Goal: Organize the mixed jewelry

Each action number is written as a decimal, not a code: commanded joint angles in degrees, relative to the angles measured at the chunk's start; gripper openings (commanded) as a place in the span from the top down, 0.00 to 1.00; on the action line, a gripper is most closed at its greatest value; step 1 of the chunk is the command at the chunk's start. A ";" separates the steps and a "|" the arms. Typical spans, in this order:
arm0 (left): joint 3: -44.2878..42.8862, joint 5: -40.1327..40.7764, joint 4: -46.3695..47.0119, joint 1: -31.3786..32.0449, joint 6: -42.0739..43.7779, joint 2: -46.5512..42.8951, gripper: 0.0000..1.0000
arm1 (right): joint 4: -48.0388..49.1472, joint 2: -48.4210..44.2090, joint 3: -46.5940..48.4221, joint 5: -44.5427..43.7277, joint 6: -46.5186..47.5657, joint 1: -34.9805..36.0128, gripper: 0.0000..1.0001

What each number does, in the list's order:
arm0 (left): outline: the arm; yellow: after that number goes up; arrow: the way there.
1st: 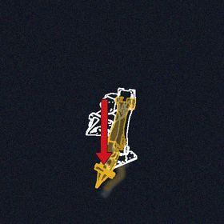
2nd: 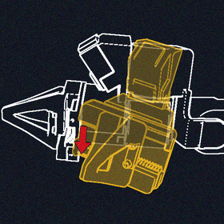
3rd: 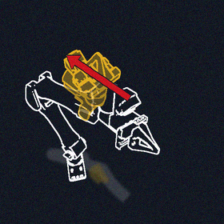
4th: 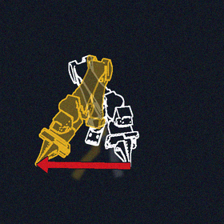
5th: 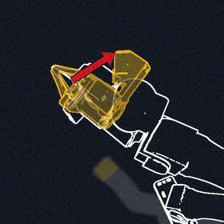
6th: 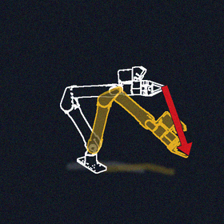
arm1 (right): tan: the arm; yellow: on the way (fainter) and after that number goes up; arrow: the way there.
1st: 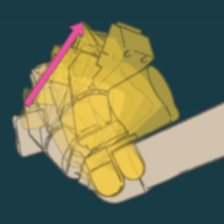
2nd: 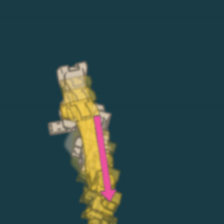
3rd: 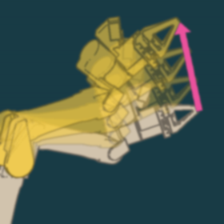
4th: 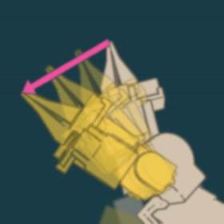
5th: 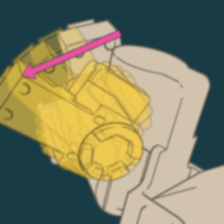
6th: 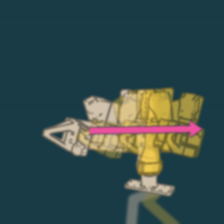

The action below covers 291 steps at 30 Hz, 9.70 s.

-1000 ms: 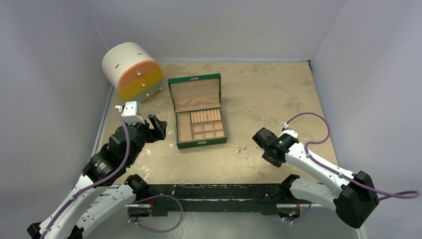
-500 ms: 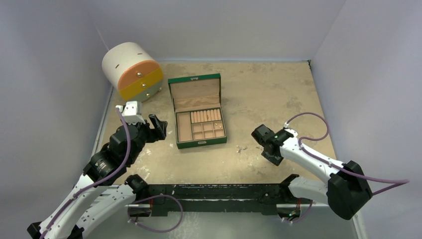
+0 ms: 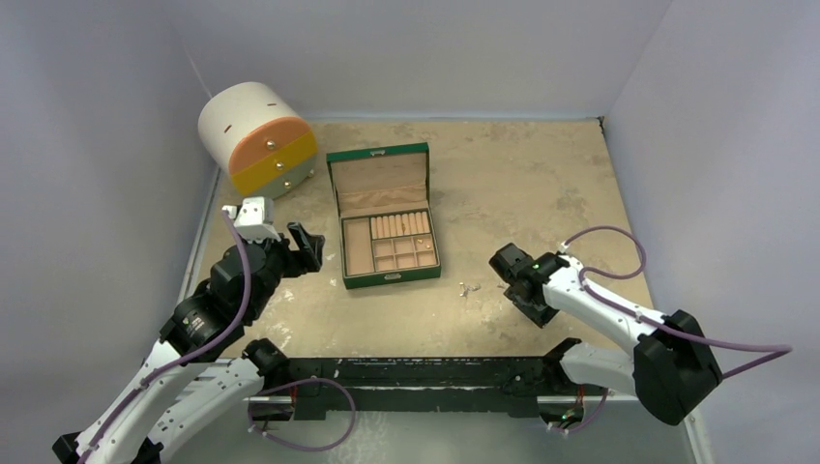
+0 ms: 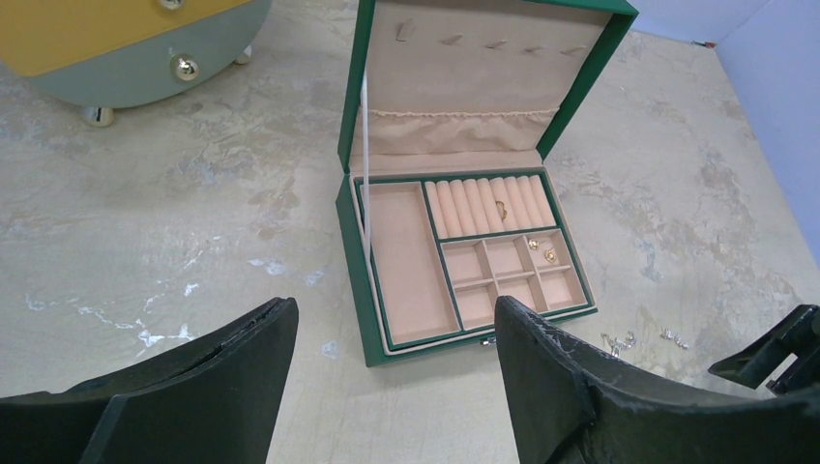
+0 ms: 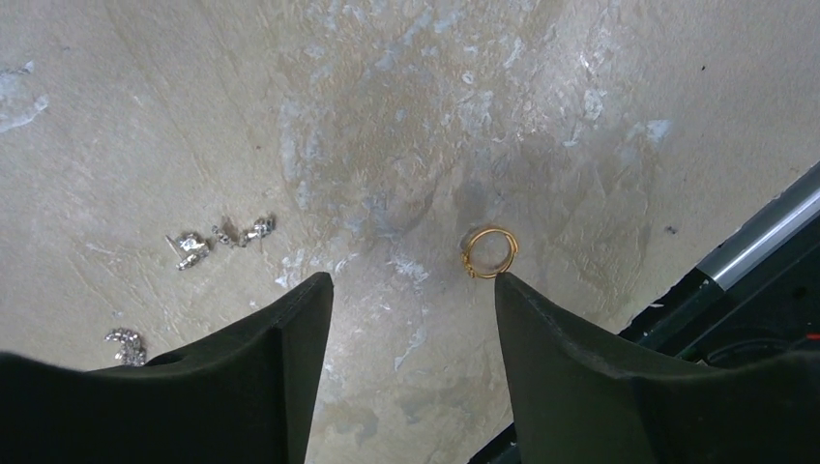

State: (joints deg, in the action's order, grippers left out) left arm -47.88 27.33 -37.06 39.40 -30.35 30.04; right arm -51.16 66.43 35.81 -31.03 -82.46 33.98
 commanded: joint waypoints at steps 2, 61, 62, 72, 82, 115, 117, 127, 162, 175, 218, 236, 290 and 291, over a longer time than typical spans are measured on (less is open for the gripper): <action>0.04 0.41 1.81 -0.16 0.93 -0.80 0.25 | 1.53 -2.26 -3.67 -1.78 -4.01 -0.70 0.34; -0.01 0.79 1.73 -0.16 0.82 -0.65 0.25 | 30.05 7.32 -3.36 19.27 21.11 2.20 0.72; 0.02 0.79 1.73 -0.19 0.82 -0.64 0.25 | 30.30 8.18 -2.62 19.00 22.60 3.67 0.72; -0.02 0.97 1.64 -0.19 0.84 -0.62 0.25 | 28.71 18.75 5.22 17.99 31.48 14.71 0.72; 0.01 1.06 1.64 -0.16 0.82 -0.42 0.25 | 23.10 18.05 12.77 14.48 32.14 20.02 0.72; -0.11 1.41 1.55 -0.28 0.73 0.10 0.25 | 29.57 12.38 7.65 19.67 45.43 16.03 0.65; -0.11 1.41 1.55 -0.26 0.72 0.21 0.25 | 30.32 12.57 7.11 20.20 45.51 15.95 0.65; -0.08 1.48 1.46 -0.29 0.64 0.47 0.25 | 30.39 14.66 6.01 19.32 44.76 15.42 0.70; -1.93 -2.95 0.96 -0.29 -1.23 3.40 0.27 | 27.56 12.07 8.71 17.69 45.41 15.59 1.00; 2.31 -25.75 12.91 -0.29 -10.19 7.58 0.26 | 27.32 3.74 19.54 22.74 49.03 16.10 1.00; 11.01 -49.74 34.63 -0.29 -20.24 15.93 0.80 | 34.25 3.70 30.08 33.89 47.94 22.27 1.00; 10.28 -48.10 33.46 -0.27 -19.78 15.35 1.00 | 36.38 1.04 28.43 35.27 48.50 22.80 0.95; 3.91 -68.54 46.24 -0.29 -21.01 14.30 1.00 | 65.46 -10.54 16.18 74.43 34.64 10.67 0.65; 3.85 -68.62 46.33 -0.29 -21.01 14.38 1.00 | 65.74 -10.54 16.05 74.53 34.38 10.62 0.67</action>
State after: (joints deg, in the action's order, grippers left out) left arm -42.44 -40.32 5.80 39.07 -51.53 44.34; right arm 9.91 56.05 52.03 41.63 -47.03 44.95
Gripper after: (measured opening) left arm 0.013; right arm 0.359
